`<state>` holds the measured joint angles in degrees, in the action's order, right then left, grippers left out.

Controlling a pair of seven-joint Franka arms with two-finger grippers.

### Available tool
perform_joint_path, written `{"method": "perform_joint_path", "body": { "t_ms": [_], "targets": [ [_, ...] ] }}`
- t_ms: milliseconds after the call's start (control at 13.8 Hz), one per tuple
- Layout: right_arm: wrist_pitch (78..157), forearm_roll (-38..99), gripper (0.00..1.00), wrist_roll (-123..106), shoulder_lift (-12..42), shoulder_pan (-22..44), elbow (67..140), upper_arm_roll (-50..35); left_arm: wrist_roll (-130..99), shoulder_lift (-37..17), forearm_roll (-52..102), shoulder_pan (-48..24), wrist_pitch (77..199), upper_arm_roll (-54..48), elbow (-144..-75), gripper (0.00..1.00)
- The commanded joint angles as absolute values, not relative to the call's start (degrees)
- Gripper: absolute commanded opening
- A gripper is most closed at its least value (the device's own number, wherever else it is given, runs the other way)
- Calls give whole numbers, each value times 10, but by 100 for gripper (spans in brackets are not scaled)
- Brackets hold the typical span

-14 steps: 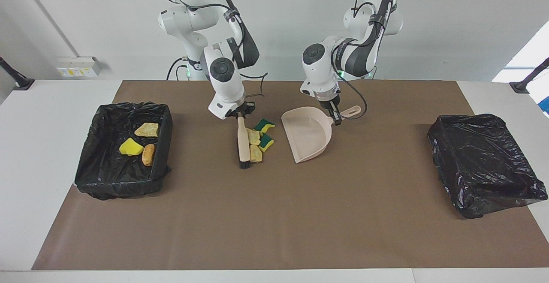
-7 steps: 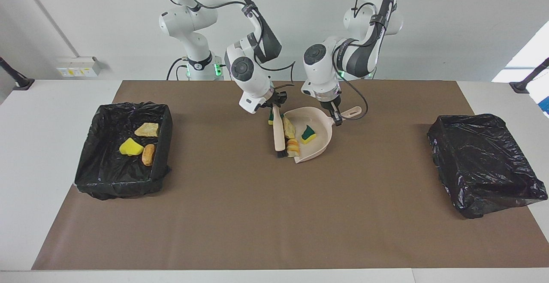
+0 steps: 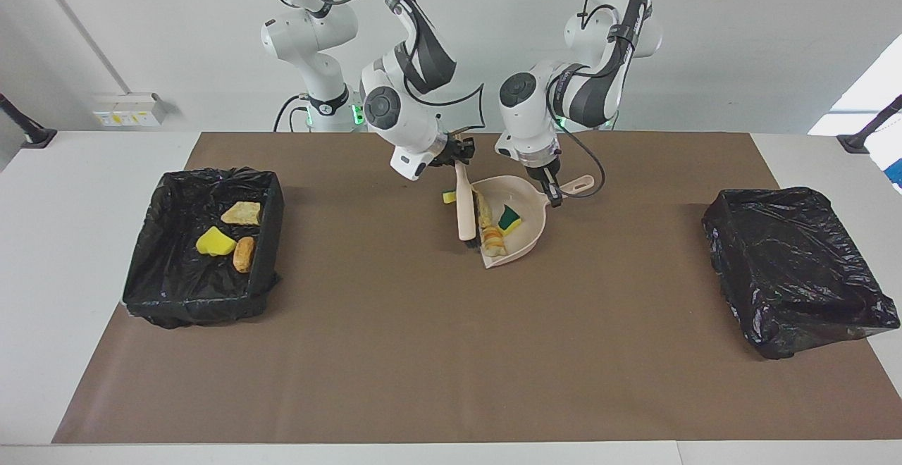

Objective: Sweep and dump trash in bin
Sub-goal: 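Sweep the sponges and tan pieces into the dustpan with the right gripper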

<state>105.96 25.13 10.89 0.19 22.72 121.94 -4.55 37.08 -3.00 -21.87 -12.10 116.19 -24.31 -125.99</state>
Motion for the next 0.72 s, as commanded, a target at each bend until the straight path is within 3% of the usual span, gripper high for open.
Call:
{"method": "perform_joint_path", "body": {
  "t_ms": [0,433,650],
  "targets": [
    [1064,195,0,102,-32,215,1273,-49,407,-15,-222,-113,1172,-245,-1280,0],
    [1067,148,0,211,-109,212,1382,-54,463,-11,-260,-120,1171,-245,-1280,0],
    [1131,184,0,308,-103,277,1414,-55,463,-8,-260,-121,1165,-246,-1281,0]
  ]
}}
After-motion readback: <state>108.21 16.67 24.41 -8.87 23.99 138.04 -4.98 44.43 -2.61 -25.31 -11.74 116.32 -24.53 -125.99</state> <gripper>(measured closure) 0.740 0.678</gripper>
